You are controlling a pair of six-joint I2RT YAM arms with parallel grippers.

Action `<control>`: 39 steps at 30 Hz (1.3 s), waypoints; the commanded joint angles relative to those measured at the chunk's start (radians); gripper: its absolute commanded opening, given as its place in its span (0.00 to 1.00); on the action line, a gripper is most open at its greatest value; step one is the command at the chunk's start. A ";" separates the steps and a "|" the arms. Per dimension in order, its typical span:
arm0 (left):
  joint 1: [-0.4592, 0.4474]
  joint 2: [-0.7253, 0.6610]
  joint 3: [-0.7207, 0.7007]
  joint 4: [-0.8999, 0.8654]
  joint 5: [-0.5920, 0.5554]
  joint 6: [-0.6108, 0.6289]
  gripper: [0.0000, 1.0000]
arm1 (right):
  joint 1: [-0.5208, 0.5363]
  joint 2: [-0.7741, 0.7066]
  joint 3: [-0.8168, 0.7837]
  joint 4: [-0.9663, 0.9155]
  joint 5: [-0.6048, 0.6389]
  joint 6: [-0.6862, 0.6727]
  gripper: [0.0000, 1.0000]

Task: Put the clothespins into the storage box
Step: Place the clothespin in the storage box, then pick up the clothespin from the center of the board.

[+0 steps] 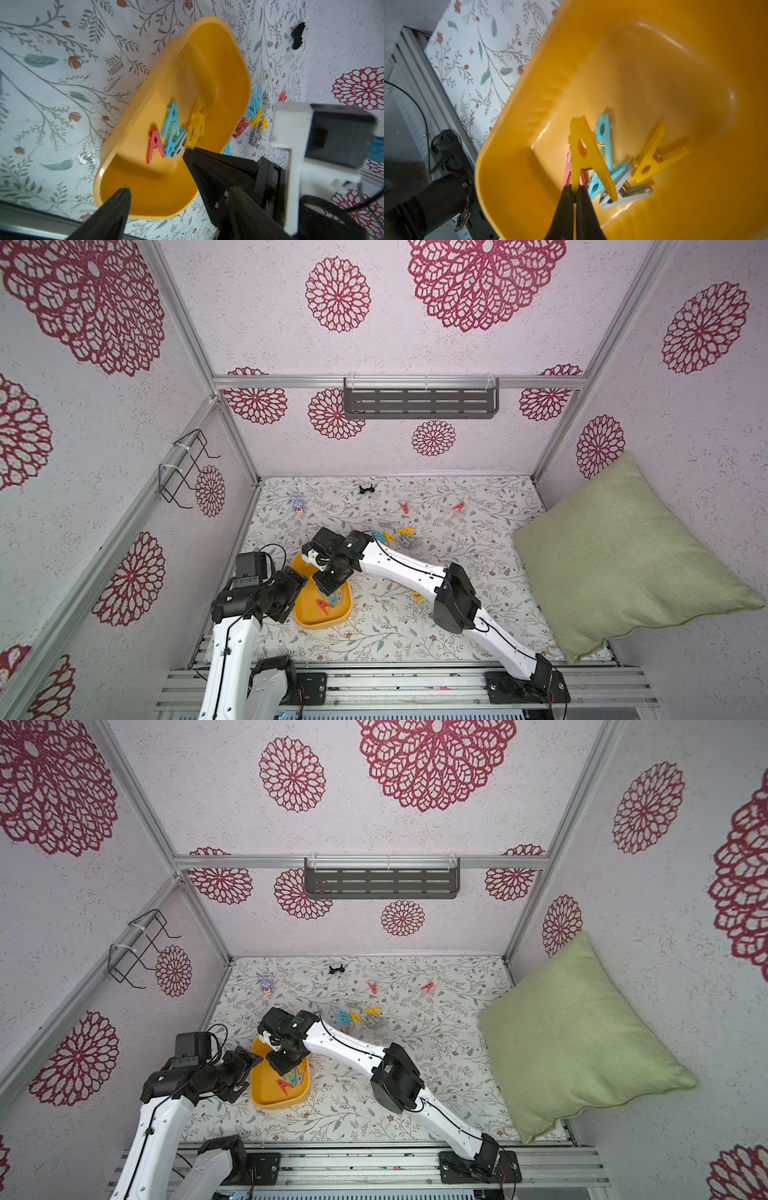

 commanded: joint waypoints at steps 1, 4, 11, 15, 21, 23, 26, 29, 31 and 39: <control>0.010 -0.008 -0.006 -0.011 0.020 0.009 0.81 | -0.008 -0.023 0.043 -0.038 -0.018 -0.018 0.12; 0.010 0.001 0.002 -0.005 0.024 0.008 0.81 | -0.012 -0.036 0.043 -0.031 -0.008 -0.014 0.22; -0.008 0.075 0.059 0.042 0.041 -0.002 0.81 | -0.051 -0.105 0.043 -0.015 0.052 0.007 0.36; -0.081 0.159 0.135 0.059 0.008 -0.004 0.80 | -0.101 -0.155 0.035 -0.024 0.112 0.038 0.36; -0.198 0.271 0.205 0.144 -0.027 -0.055 0.80 | -0.192 -0.221 -0.033 -0.031 0.207 0.081 0.32; -0.236 0.309 0.222 0.171 -0.035 -0.070 0.80 | -0.223 -0.237 -0.067 -0.025 0.224 0.094 0.32; -0.282 0.371 0.249 0.209 -0.040 -0.081 0.80 | -0.263 -0.253 -0.124 -0.008 0.238 0.114 0.35; -0.324 0.433 0.272 0.248 -0.038 -0.090 0.80 | -0.302 -0.249 -0.170 0.011 0.237 0.132 0.37; -0.352 0.480 0.296 0.259 -0.039 -0.088 0.79 | -0.326 -0.234 -0.187 0.021 0.233 0.142 0.37; -0.382 0.582 0.350 0.294 -0.024 -0.080 0.79 | -0.387 -0.151 -0.200 0.051 0.194 0.174 0.37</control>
